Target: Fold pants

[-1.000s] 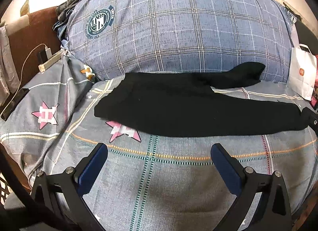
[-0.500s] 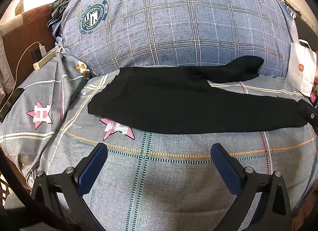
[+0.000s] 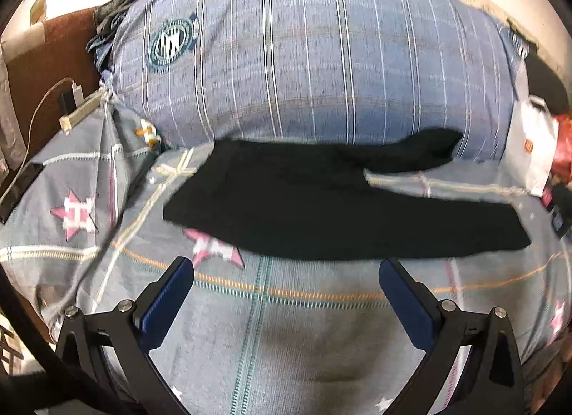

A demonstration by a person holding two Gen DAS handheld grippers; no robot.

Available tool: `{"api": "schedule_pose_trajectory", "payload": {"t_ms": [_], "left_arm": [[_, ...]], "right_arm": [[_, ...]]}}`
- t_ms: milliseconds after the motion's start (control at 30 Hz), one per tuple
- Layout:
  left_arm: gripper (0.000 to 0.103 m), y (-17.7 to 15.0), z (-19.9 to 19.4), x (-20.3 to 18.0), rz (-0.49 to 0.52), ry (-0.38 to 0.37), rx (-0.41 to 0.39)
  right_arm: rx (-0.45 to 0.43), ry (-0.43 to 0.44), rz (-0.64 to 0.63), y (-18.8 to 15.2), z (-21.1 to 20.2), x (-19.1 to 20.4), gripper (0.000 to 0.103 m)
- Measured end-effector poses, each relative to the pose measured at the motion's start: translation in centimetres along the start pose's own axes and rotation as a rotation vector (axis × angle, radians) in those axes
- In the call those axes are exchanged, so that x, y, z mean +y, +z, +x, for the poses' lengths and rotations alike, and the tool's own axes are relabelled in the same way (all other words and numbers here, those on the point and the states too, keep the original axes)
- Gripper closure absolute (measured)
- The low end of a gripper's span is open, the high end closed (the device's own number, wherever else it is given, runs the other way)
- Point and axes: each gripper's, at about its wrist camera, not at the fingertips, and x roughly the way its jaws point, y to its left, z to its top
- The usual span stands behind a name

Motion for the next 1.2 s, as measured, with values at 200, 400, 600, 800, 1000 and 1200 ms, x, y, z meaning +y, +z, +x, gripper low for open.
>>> {"api": "schedule_pose_trajectory", "payload": {"t_ms": [200,400,600,800,1000,1200], "left_arm": [[0.0,5.3,-0.5,-0.1,-0.008,-0.031,-0.059],[0.0,9.9,3.1,-1.2,-0.002,-0.09,-0.002],[0.0,12.2,7.7,-2.4,0.027,-0.125,0.014],[0.0,10.9,11.6,-1.8,0.005,-0.093,0.032],[0.0,11.0,12.3,-0.5,-0.034,-0.093,0.06],[0.0,10.9,11.8,-0.7,-0.025,-0.096,0.052]], "right_arm": [[0.089,0.116,0.001,5.0,1.1,-1.1,0.0],[0.129,0.17,0.021,8.2,3.6,-1.6,0.0],[0.12,0.164,0.137,10.9,7.6,-2.5,0.0],[0.34,0.158,0.108,13.3,18.1,-2.0,0.004],[0.488,0.064,0.218,15.4,30.1,-2.5,0.022],[0.629,-0.071,0.257,15.4,38.6,-3.8,0.045]]}}
